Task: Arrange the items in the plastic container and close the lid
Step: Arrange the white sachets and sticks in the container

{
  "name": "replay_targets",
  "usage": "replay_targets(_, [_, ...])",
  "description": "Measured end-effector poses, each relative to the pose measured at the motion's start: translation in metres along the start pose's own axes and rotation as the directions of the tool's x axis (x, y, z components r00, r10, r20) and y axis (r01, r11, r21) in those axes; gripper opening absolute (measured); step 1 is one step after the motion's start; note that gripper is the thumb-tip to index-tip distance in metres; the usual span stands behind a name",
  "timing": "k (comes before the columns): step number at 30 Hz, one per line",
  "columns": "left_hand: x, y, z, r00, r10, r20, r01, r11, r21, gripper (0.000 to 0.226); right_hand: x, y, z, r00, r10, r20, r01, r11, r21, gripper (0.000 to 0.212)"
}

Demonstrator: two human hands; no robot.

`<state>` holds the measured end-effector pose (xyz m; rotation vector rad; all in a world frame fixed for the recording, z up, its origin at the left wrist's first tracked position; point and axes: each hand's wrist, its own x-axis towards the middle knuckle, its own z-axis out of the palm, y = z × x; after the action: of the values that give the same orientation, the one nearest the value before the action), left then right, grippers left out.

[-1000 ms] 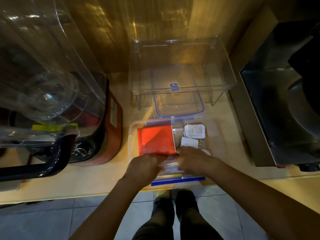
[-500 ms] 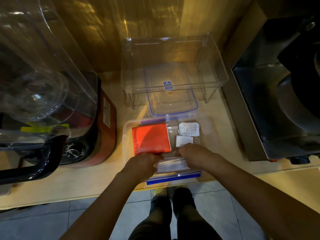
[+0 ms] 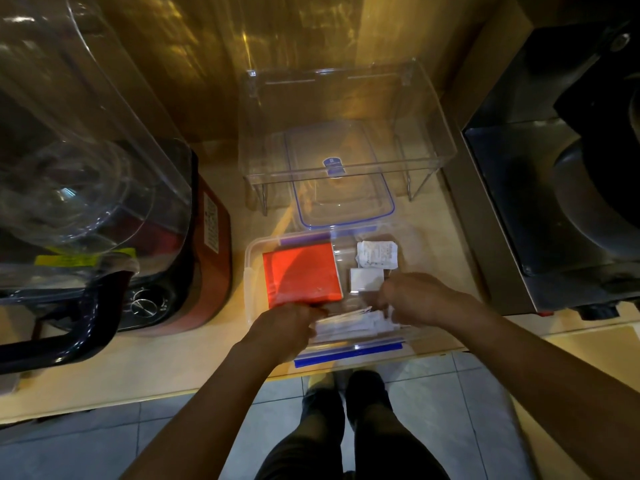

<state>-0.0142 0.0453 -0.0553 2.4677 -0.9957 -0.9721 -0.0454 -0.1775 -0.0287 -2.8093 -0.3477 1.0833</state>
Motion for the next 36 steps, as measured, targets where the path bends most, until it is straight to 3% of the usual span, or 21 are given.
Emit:
replay_targets(6, [0.003,0.001,0.0,1.0,0.021,-0.008,-0.021,0.999,0.031,0.041,0.001,-0.01,0.01,0.996,-0.064,-0.056,0.064,0.998,-0.01,0.021])
replay_targets(10, [0.004,-0.001,0.0,0.999,0.035,-0.028,-0.034,0.998,0.049,0.039,0.007,-0.014,0.009,0.995,-0.071,-0.071,0.077,0.994,0.077,0.012])
replay_targets(15, [0.005,-0.001,0.0,0.998,0.051,-0.028,-0.049,0.997,0.054,0.04,0.006,-0.006,0.005,1.0,0.0,-0.02,0.005,0.971,0.239,0.022])
replay_targets(21, [0.006,-0.002,0.001,0.999,0.035,-0.022,-0.035,0.999,0.027,0.039,0.01,-0.01,0.004,0.992,0.068,0.111,-0.095,0.959,0.267,0.025])
replay_targets(25, [0.005,-0.002,0.003,0.998,0.04,-0.04,-0.038,0.998,0.051,0.042,0.012,-0.016,0.004,0.992,0.022,0.122,-0.059,0.947,0.317,0.026])
replay_targets(30, [0.004,-0.002,0.003,0.997,0.041,-0.071,-0.035,0.996,0.085,0.044,0.005,-0.005,0.001,0.992,0.103,0.071,-0.122,0.919,0.375,0.02])
replay_targets(36, [0.002,0.002,0.005,0.995,0.018,-0.101,-0.006,0.993,0.119,0.039,0.003,-0.011,0.003,0.995,0.017,0.1,-0.051,0.937,0.345,0.03])
